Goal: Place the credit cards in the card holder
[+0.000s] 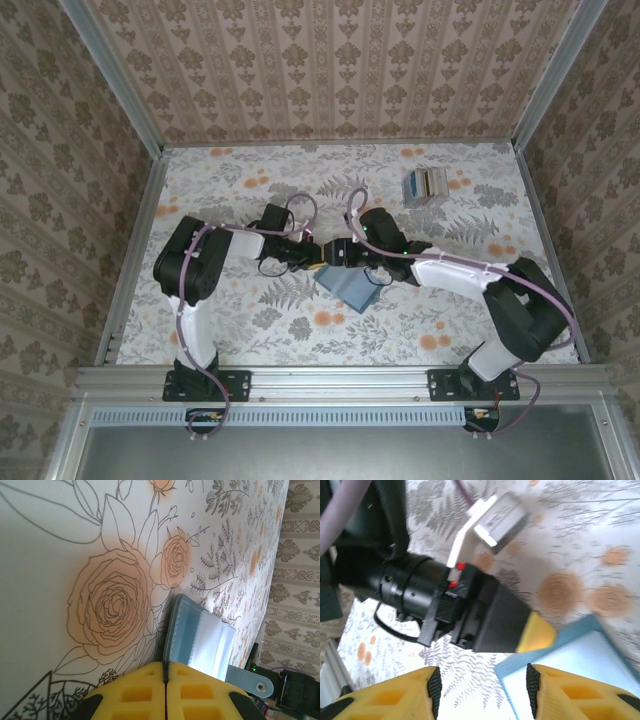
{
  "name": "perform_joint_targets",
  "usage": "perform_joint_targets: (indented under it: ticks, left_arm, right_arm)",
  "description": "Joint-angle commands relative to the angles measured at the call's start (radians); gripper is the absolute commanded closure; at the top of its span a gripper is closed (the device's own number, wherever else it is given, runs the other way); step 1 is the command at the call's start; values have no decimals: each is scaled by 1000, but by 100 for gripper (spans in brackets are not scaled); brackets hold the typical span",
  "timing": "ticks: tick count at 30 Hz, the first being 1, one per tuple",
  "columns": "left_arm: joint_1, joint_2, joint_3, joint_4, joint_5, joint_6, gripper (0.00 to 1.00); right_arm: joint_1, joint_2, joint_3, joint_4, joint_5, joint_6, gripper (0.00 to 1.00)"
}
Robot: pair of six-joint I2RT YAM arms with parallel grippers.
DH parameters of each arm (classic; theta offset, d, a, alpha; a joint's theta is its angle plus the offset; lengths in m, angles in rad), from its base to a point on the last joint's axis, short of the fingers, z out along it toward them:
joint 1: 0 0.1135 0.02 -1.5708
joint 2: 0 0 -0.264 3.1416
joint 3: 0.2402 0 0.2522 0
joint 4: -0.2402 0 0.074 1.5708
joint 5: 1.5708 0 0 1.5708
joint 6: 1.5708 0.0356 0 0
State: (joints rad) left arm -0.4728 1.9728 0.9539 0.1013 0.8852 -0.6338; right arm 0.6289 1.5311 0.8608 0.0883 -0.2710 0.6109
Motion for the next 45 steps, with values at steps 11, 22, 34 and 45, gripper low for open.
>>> perform_joint_targets:
  ticks: [11,22,34,45]
  left_arm:
    - [-15,-193,-249,2,-120,-109,91]
    - [-49,-273,-381,170,-228,-297,91]
    - [-72,-293,-396,196,-291,-330,91]
    - [-81,-280,-391,215,-298,-354,91]
  right_arm:
    - [-66,-3,73,-496,108,112,57]
    - [174,-79,30,-595,183,524,50]
    - [217,-53,56,-833,377,491,45]
    - [163,-174,-82,-722,287,513,39]
